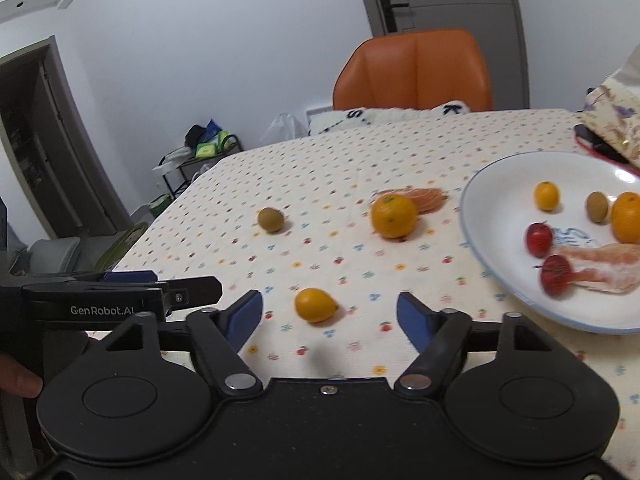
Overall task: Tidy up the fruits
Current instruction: 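Move both open tools back toward the loose fruit on the tablecloth, then grasp a yellow mandarin with the right tool while the left tool grasps a kiwi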
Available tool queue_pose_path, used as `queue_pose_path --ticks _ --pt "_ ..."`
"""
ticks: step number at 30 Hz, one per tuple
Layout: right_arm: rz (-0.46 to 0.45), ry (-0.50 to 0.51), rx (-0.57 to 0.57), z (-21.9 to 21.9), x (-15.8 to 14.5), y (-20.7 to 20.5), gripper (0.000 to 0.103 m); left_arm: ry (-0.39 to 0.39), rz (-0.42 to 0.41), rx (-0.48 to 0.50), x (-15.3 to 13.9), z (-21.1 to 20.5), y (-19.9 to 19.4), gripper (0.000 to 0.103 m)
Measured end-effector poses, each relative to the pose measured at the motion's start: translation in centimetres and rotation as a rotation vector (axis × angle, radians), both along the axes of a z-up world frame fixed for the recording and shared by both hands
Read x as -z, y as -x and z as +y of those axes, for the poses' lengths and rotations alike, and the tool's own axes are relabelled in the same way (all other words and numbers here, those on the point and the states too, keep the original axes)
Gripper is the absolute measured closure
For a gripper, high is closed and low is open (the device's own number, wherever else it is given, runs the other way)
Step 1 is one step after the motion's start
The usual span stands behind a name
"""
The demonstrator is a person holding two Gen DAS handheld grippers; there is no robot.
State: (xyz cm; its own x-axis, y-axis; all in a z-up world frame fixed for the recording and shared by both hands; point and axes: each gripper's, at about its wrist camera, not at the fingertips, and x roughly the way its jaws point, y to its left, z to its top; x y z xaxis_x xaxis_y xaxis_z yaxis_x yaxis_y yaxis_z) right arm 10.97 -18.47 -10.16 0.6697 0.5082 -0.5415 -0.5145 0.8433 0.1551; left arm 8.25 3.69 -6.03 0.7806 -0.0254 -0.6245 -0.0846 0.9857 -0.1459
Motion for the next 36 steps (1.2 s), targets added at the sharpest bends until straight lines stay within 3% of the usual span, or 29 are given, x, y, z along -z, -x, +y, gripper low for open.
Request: queue_pose_path --ticks 5,9,15,17,19,36 --pt "0.018 0.009 -0.011 1.0 0.3 -0.3 0.041 0.018 0.002 -0.004 0.2 0.9 -0.2 0.006" --pt "0.042 0.028 -0.018 1.8 0.7 -0.8 0.056 0.025 0.009 -0.011 0.2 1.5 -0.5 0.006" --pt "0.054 0.039 -0.013 2.5 1.2 -1.4 0.057 0.037 0.012 -0.011 0.5 2.1 -1.2 0.006" --pt "0.056 0.046 -0.015 2.7 1.3 -1.6 0.062 0.043 0.015 -0.008 0.6 2.3 -1.4 0.006" --pt "0.046 0.061 -0.015 3.0 1.4 -1.7 0.075 0.049 0.017 -0.006 0.7 2.5 -1.6 0.006" --pt "0.03 0.063 -0.015 3.0 0.3 -4.3 0.075 0.028 0.0 -0.003 0.6 2.1 -5.0 0.009"
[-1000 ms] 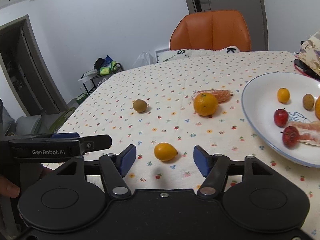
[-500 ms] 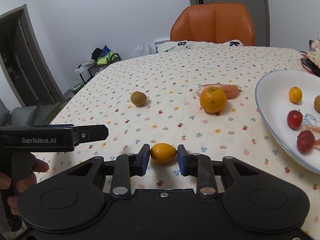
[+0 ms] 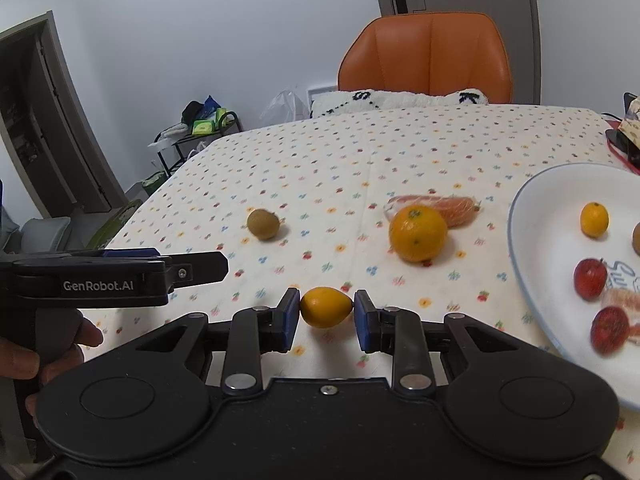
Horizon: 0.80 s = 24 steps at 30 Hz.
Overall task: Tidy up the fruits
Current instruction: 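Grasp a yellow mandarin with the right tool while the left tool grasps a kiwi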
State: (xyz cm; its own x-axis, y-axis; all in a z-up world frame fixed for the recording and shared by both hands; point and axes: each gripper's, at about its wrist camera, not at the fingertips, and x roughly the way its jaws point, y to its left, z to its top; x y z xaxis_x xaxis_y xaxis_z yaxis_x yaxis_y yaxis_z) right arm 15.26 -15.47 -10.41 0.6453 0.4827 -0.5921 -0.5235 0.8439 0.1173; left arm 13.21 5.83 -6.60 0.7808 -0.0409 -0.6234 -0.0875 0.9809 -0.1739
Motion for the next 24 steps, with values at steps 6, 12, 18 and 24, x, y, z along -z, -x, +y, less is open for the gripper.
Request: queue_pose_path --ticks 6,12,18,24 --pt "-0.008 -0.016 0.018 -0.8 -0.5 -0.8 0.075 -0.01 -0.01 -0.009 0.1 -0.5 -1.6 0.022" --pt "-0.029 -0.019 0.038 -1.8 -1.3 -1.4 0.075 0.001 -0.007 0.014 0.5 -1.2 -3.2 0.036" --pt "-0.045 -0.017 0.052 -2.5 -2.0 -1.9 0.075 -0.007 -0.012 0.022 0.9 -2.1 -4.7 0.047" --pt "-0.052 -0.017 0.059 -3.0 -2.3 -2.1 0.075 -0.016 -0.015 0.001 1.3 -2.5 -5.8 0.062"
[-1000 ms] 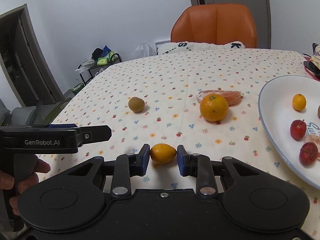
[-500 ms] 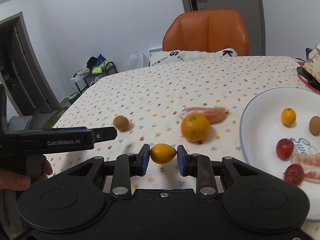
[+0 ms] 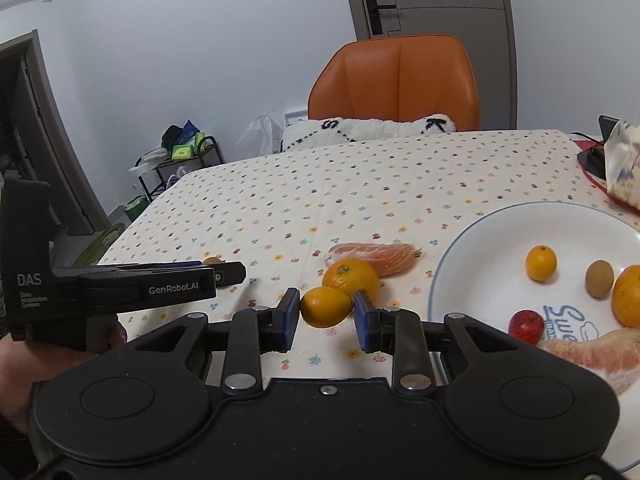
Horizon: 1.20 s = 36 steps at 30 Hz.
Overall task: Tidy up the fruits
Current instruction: 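Grasp a yellow mandarin with the right tool while the left tool grasps a kiwi, then carry the yellow mandarin and the kiwi over the white plate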
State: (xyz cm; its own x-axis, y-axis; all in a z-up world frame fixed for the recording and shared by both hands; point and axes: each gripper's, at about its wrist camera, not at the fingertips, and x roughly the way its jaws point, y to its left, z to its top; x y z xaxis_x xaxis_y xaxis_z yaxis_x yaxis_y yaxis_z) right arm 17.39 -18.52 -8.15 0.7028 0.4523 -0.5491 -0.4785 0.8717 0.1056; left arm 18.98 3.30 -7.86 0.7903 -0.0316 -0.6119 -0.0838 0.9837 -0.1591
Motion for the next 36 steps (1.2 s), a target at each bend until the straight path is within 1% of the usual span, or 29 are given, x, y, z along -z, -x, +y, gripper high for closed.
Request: queue_pose_path --ticks 1,2,3,5,8,18,26,36 --pt "-0.001 0.0 0.0 -0.1 0.0 0.0 0.075 -0.005 0.0 -0.002 0.0 -0.1 -0.2 0.067" --pt "-0.002 0.0 0.001 -0.1 -0.1 0.0 0.075 -0.011 0.001 -0.005 0.0 -0.1 -0.2 0.076" --pt "-0.004 0.0 0.001 -0.2 -0.1 0.0 0.075 -0.01 0.002 -0.006 -0.1 -0.1 -0.2 0.078" --pt "-0.008 -0.004 0.002 -0.3 -0.1 0.1 0.075 0.004 -0.012 0.002 -0.3 0.0 0.1 0.078" --pt "-0.022 -0.009 0.009 -0.5 -0.3 0.5 0.075 -0.02 -0.042 0.008 -1.0 -0.2 1.0 0.078" --pt "-0.049 -0.036 0.05 -2.2 -1.1 2.2 0.075 0.003 -0.069 0.03 -3.0 -1.0 3.3 0.078" --pt "-0.076 -0.051 0.08 -3.9 -2.1 3.8 0.075 0.011 -0.1 0.078 -4.5 -3.4 4.5 0.078" --pt "-0.1 -0.067 0.148 -7.6 -2.8 5.2 0.075 0.019 -0.125 0.152 -5.6 -7.3 5.4 0.078"
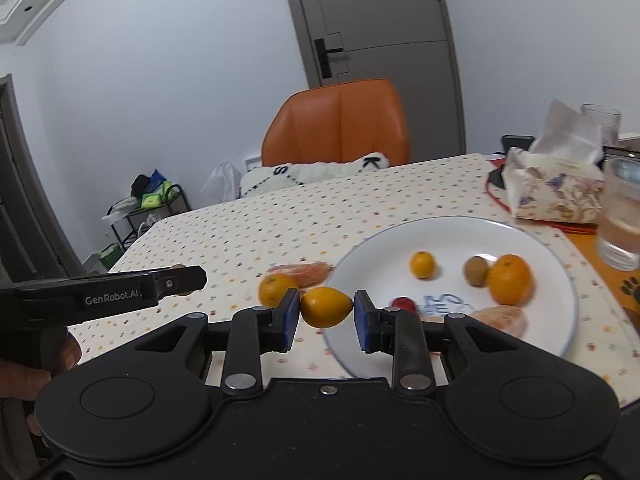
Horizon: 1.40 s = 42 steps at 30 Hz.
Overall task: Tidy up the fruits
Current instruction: 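Carry the yellow mandarin and the kiwi over the white plate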
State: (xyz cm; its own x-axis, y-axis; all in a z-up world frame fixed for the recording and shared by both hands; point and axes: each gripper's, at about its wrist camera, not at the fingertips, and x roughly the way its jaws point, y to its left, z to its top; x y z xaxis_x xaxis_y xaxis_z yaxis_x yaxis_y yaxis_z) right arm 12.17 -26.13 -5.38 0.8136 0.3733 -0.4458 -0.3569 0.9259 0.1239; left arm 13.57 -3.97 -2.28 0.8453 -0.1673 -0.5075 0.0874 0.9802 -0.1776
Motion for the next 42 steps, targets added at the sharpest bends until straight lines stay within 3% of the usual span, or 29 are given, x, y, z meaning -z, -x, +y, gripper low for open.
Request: queue_pose_path --ticks 18,42 --pt "-0.014 0.01 0.08 -4.3 0.3 0.1 0.075 -0.004 0.004 0.075 0.1 -4.9 0.0 0.077" --pt "0.002 -0.026 0.14 -7.1 1.6 -2.5 0.075 -0.021 0.051 0.171 2.0 -10.7 -3.7 0.077"
